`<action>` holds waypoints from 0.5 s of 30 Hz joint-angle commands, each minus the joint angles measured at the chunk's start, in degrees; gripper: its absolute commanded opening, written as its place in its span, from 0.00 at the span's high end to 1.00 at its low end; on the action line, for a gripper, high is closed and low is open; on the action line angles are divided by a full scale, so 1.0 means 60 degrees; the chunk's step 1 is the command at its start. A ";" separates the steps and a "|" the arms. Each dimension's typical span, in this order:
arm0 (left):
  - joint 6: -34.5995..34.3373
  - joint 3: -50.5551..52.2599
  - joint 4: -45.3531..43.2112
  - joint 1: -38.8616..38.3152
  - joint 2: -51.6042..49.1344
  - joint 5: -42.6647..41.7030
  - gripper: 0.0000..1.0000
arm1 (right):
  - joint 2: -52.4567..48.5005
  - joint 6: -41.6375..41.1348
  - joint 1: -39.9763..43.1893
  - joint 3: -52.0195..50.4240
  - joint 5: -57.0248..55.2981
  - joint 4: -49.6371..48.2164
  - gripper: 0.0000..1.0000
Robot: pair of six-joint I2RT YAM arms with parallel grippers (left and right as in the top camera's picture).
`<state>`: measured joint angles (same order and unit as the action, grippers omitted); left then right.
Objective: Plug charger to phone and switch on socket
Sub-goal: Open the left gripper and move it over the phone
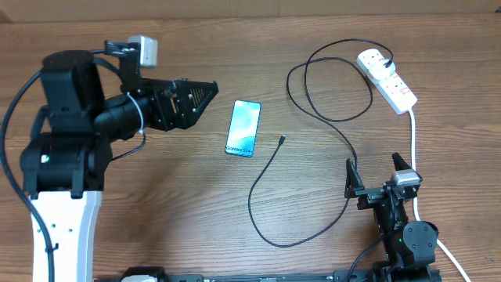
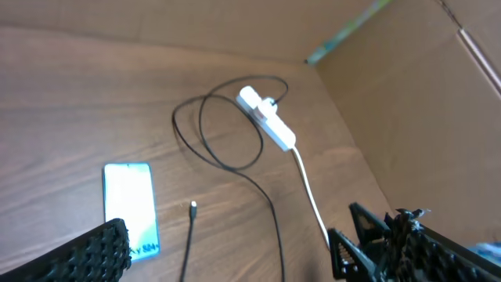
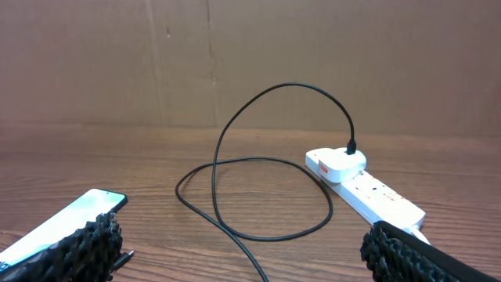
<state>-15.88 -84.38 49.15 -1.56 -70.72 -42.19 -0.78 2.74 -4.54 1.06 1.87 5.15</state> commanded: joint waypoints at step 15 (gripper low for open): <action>0.0368 -0.4295 0.5595 -0.3767 -0.2834 0.7180 0.00 | 0.0091 -0.0062 0.0036 -0.0095 -0.0120 -0.0051 0.00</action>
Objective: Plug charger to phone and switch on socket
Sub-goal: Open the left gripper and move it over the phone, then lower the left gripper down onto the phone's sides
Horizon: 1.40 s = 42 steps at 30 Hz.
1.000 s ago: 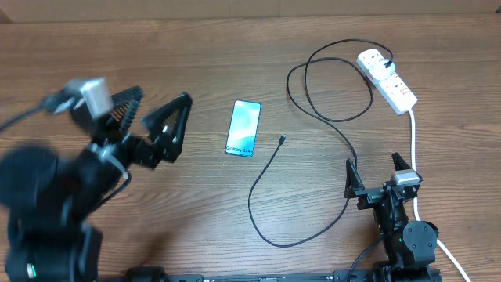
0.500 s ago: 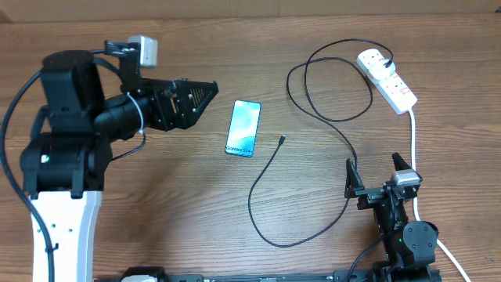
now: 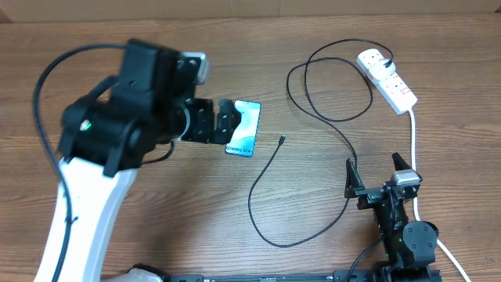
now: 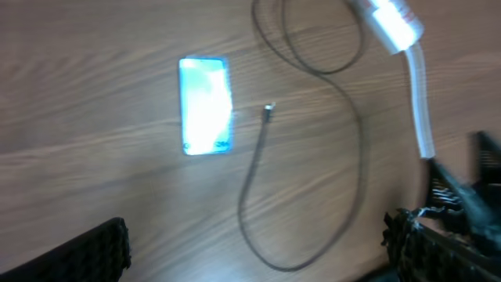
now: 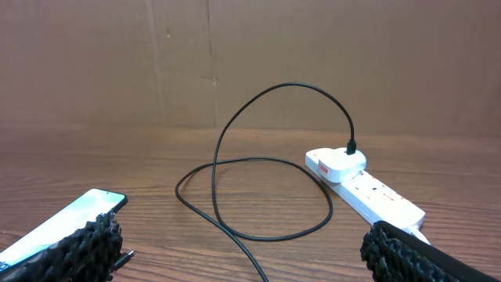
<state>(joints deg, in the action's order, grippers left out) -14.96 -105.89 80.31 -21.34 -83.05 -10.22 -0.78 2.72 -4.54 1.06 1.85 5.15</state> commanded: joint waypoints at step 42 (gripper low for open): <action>-0.0503 -0.0659 -0.0226 -0.1020 -0.2677 -0.0193 0.00 | 0.0091 -0.0058 0.0036 -0.0095 -0.0117 -0.0051 0.00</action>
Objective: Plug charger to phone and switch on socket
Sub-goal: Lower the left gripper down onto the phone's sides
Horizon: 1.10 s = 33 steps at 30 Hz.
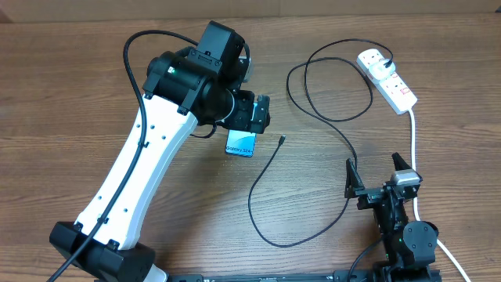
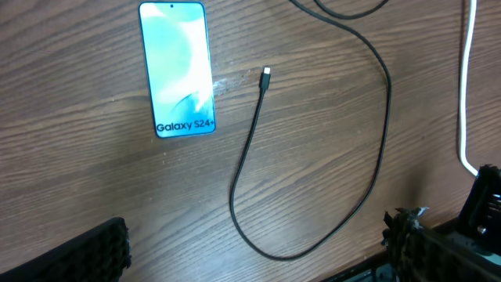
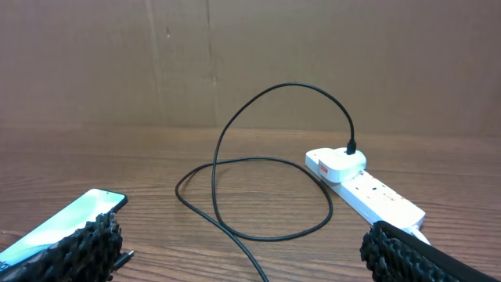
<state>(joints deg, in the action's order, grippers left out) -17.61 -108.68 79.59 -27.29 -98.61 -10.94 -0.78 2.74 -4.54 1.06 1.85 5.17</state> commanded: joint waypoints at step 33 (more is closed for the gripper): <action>-0.0823 0.0426 -0.1359 -0.0692 -0.3107 0.2922 0.00 | 0.0091 -0.0062 0.0036 -0.0095 -0.0117 -0.0055 0.00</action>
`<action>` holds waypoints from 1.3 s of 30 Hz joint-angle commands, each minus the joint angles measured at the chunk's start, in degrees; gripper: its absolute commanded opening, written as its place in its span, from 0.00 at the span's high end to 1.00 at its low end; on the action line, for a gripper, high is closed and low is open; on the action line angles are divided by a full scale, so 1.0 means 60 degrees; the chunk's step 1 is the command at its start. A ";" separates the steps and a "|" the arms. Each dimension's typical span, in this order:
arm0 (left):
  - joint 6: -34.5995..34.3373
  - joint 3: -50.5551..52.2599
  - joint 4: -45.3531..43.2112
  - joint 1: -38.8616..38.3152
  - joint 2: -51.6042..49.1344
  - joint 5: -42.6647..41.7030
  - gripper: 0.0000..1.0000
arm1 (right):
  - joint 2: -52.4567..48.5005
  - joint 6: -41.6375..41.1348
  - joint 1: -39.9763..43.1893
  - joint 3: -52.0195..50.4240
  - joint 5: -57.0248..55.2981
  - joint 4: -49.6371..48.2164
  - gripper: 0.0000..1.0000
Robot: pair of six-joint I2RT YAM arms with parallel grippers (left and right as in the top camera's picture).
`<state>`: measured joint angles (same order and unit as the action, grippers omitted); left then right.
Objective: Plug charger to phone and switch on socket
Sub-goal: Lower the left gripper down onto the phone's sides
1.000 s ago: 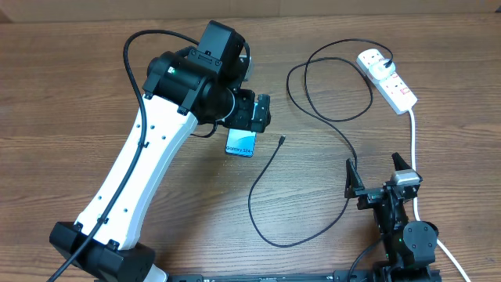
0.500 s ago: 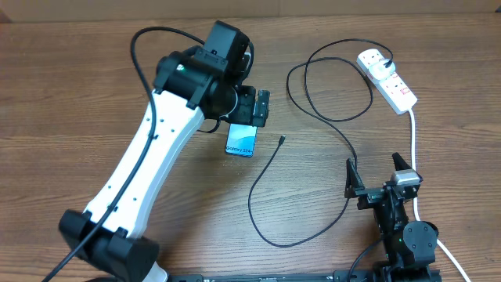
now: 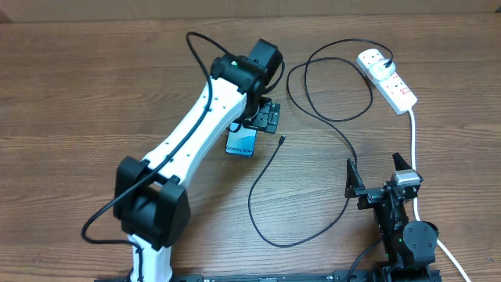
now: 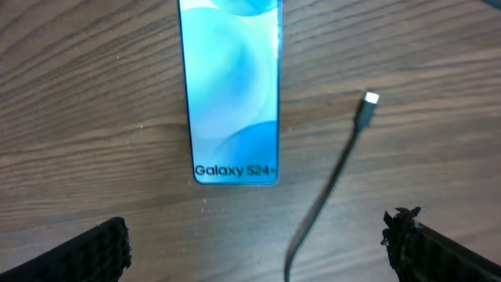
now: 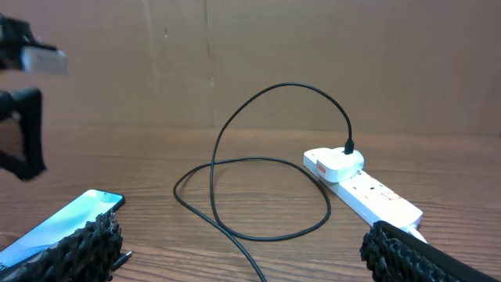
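The phone [image 4: 231,94] lies face up with its screen lit, its "Galaxy S24+" end nearest the wrist camera. The black cable's loose connector [image 4: 369,99] rests on the wood just right of it. My left gripper [image 3: 266,117] hangs open above the phone's far end, with nothing between its fingers [image 4: 90,254]. The white power strip [image 3: 387,78] sits at the far right with the charger plug [image 5: 335,163] in it. My right gripper [image 3: 377,174] stands open near the front edge, holding nothing.
The black cable [image 3: 337,117] loops across the table between the strip and the phone. The strip's white lead [image 3: 412,149] runs toward the front past the right arm. A brown cardboard wall [image 5: 313,55] closes off the far side.
My left gripper has dropped closer to the table and shifted slightly right; phone and connector fill much more of its wrist view. Phone, cable and right arm have not moved.
My left gripper was first raised well left of the phone, pointing across the table. Then it stood at the phone's left edge, pointing down. Later it hung high over the phone's far end, and now sits lower there. It stayed open; the right arm stayed still.
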<state>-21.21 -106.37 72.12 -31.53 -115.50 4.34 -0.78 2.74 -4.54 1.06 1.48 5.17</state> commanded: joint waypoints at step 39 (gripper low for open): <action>-0.0178 0.0040 -0.1501 0.0266 -0.0772 0.0342 0.00 | 0.0091 -0.0062 0.0036 -0.0095 -0.0055 -0.0055 0.00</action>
<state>-21.30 -106.30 63.48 -30.94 -118.96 5.65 -0.78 2.76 -4.54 1.06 1.48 5.17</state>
